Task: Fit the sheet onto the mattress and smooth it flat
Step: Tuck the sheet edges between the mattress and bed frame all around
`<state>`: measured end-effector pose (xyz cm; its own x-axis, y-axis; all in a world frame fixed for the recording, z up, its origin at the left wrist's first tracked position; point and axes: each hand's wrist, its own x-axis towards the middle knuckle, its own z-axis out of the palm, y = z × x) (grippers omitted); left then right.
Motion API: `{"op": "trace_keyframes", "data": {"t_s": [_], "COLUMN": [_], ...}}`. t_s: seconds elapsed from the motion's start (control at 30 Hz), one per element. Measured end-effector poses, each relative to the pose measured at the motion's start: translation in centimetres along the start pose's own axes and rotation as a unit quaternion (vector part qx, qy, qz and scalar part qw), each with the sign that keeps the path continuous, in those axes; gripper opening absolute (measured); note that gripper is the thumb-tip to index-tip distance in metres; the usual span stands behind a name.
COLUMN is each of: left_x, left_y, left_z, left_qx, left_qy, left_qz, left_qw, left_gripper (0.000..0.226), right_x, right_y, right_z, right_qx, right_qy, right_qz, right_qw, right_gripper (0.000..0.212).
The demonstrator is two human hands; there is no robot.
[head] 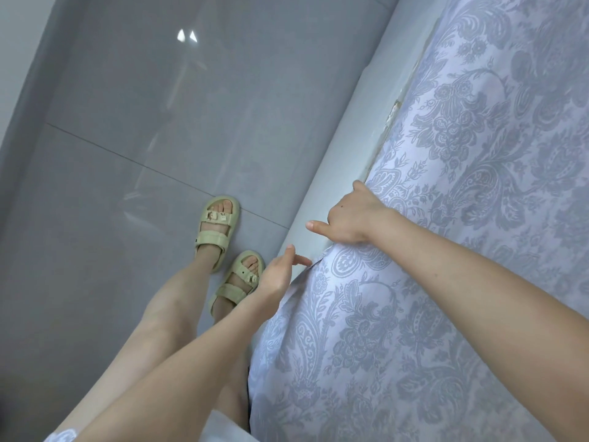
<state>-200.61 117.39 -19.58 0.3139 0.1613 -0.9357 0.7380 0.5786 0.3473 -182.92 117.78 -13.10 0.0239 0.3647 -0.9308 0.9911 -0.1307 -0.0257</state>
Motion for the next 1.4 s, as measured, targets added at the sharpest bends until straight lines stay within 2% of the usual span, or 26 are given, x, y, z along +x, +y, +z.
{"op": "trace_keyframes", "data": {"t_s": [0.1,0.23,0.33,0.47,0.6,0.7,0.77,0.83,0.9,0.97,1.0,1.07,1.1,1.17,1.27,1.4], "left_x": [-1.0,-2.1,-2.6,-2.7,-2.9,-2.1,-0.8,0.4,0.3,-0.4,-0.3,-0.5,-0.8,-1.2,-2.0,-1.6], "left_y": [-1.9,-4.2,-4.4,-4.3,-2.9,-1.1,-0.9,-1.0,-0.8,0.0,-0.3,-0.6,-0.7,-1.3,-1.5,-1.3], "left_z": [-0.3,-0.5,-0.2,-0.1,1.6,3.0,3.2,2.9,2.1,0.9,0.5,0.0,0.0,0.9,2.9,3.4], "left_qx": [-0.023,-0.021,-0.041,-0.066,-0.065,-0.052,-0.028,-0.027,-0.016,0.017,0.019,-0.049,-0.086,-0.122,-0.119,-0.112], "left_qy": [-0.047,-0.076,-0.086,-0.107,-0.191,-0.263,-0.273,-0.291,-0.311,-0.264,-0.206,-0.093,-0.078,-0.120,-0.183,-0.209], "left_qz": [-0.064,-0.096,-0.093,-0.097,-0.105,-0.126,-0.142,-0.165,-0.176,-0.175,-0.155,-0.101,-0.082,-0.075,-0.106,-0.144], "left_qw": [0.997,0.992,0.991,0.987,0.974,0.955,0.951,0.942,0.934,0.948,0.966,0.989,0.990,0.982,0.970,0.961], "left_gripper": [0.056,0.052,0.055,0.057,0.053,0.067,0.079,0.089,0.087,0.089,0.092,0.082,0.074,0.063,0.058,0.060], "right_x": [0.4,-0.5,-0.2,2.2,3.3,3.0,2.7,2.2,1.1,-0.3,-0.9,-2.0,-2.4,-2.5,-1.3,-0.3], "right_y": [-0.1,-1.0,-2.1,-2.8,-2.6,-2.3,-2.3,-1.8,-0.9,-0.2,0.1,0.2,0.0,-0.1,0.2,-0.2], "right_z": [0.3,1.5,1.4,1.4,1.6,1.2,0.8,0.3,-0.3,0.0,0.5,2.1,3.2,5.3,6.8,6.2], "right_qx": [0.009,0.016,0.024,0.018,0.036,0.101,0.142,0.132,0.103,0.060,0.034,0.009,0.002,-0.026,-0.045,-0.040], "right_qy": [0.010,0.014,-0.040,-0.155,-0.249,-0.274,-0.239,-0.120,0.007,0.094,0.134,0.195,0.225,0.300,0.336,0.271], "right_qz": [0.000,-0.038,-0.031,0.035,0.047,0.044,0.042,0.027,0.006,-0.016,-0.022,-0.023,-0.032,-0.055,-0.059,-0.054], "right_qw": [1.000,0.999,0.998,0.987,0.967,0.956,0.960,0.984,0.995,0.994,0.990,0.980,0.974,0.952,0.939,0.960], "right_gripper": [0.075,0.075,0.078,0.086,0.091,0.089,0.087,0.080,0.070,0.073,0.079,0.085,0.081,0.067,0.064,0.075]}}
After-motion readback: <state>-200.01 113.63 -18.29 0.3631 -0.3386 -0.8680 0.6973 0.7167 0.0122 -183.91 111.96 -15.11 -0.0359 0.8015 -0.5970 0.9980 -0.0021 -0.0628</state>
